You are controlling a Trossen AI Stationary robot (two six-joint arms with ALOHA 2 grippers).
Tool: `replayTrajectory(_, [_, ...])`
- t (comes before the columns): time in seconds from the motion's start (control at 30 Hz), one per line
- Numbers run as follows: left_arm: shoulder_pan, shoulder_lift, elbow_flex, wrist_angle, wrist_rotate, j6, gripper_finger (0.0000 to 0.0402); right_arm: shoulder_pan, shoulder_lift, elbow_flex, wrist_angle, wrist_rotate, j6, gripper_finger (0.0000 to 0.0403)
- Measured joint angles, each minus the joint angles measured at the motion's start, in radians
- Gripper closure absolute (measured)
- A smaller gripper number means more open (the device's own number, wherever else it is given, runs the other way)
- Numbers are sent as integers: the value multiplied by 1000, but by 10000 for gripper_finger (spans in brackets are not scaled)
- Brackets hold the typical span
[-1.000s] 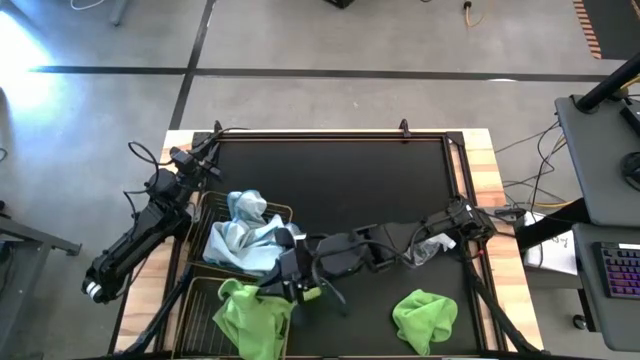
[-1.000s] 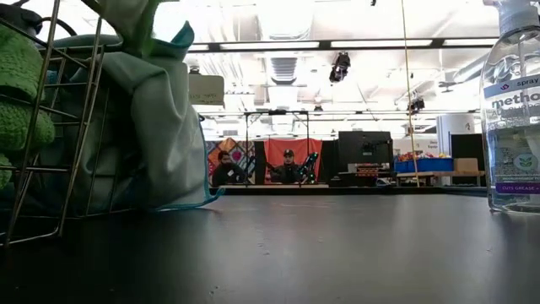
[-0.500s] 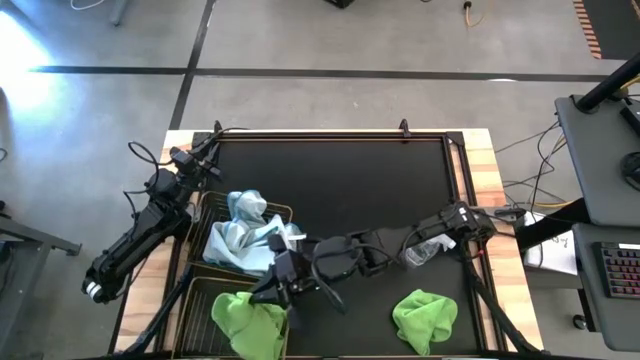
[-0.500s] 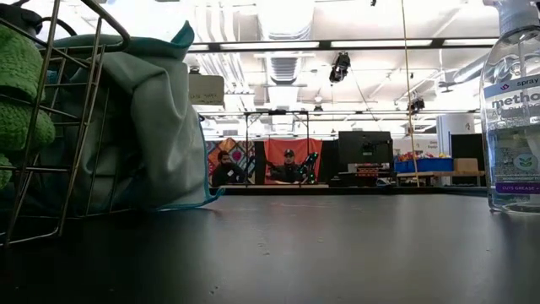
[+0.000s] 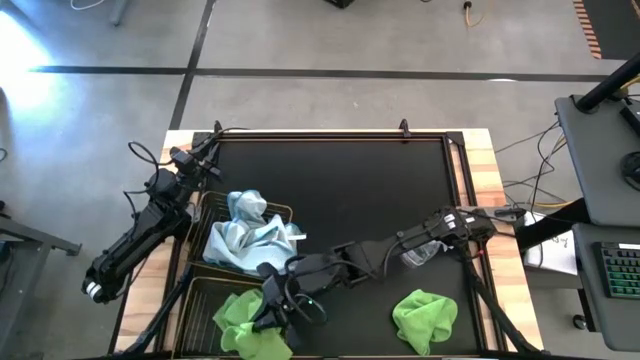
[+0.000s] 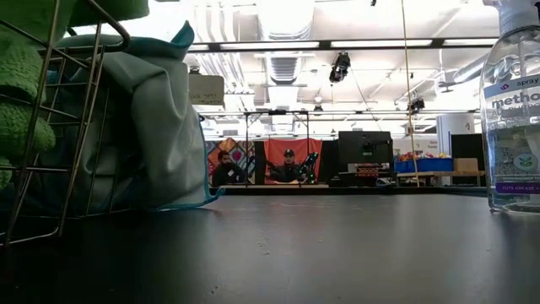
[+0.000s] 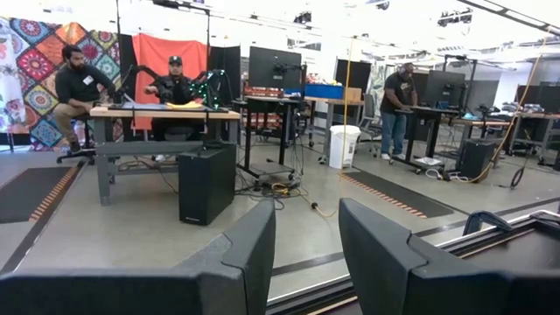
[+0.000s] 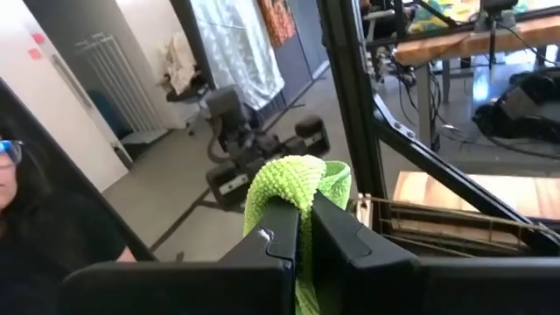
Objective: Sort microfiber towel by color & place in baskets
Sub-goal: Put the left green towel into the bottom wire basket
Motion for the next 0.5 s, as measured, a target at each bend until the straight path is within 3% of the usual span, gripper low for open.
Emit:
replayTrajectory(0.33, [0,0,0,0,0,0,288,-8,2,0,-119,1,-37,389])
replayTrajectory(0.5, [0,0,0,0,0,0,288,-9,2,0,-144,0,-73,353])
